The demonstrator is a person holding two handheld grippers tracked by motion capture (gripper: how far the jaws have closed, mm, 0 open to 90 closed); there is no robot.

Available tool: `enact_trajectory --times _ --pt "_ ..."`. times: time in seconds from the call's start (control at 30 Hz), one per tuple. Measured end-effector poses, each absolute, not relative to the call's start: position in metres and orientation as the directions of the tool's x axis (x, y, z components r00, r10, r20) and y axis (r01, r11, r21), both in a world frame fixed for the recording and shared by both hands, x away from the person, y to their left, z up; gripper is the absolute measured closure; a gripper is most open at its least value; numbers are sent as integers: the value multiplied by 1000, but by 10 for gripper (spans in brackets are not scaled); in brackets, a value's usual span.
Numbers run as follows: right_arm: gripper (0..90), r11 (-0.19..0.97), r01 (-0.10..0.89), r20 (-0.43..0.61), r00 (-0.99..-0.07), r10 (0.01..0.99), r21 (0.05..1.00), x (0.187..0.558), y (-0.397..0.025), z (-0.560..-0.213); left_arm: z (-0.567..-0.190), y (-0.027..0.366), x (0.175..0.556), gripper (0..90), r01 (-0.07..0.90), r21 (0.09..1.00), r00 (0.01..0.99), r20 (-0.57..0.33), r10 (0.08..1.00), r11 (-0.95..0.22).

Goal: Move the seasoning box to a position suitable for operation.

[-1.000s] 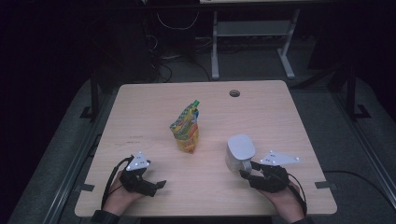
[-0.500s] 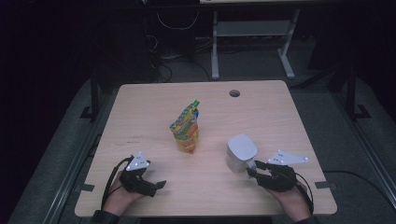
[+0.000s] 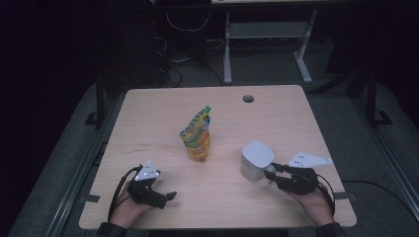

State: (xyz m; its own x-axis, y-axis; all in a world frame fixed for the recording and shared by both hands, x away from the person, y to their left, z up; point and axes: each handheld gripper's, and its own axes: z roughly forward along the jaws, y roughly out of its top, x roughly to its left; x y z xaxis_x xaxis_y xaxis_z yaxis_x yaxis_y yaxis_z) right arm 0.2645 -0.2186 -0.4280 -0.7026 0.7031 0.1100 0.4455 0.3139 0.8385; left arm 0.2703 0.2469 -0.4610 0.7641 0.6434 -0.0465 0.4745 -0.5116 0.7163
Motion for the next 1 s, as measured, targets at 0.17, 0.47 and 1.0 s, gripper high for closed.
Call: enact_trajectory --times 0.17,0.47,1.0 --pt "614 324 441 100 -706 702 837 266 -218 -427 -461 247 270 2 477 719 761 -50 647 -506" --pt "678 343 439 90 -713 695 831 267 -216 -428 -462 246 270 2 479 716 765 -57 642 -508" --pt "686 370 385 83 -779 622 846 273 -199 -428 -463 244 271 2 475 714 775 -62 629 -515"
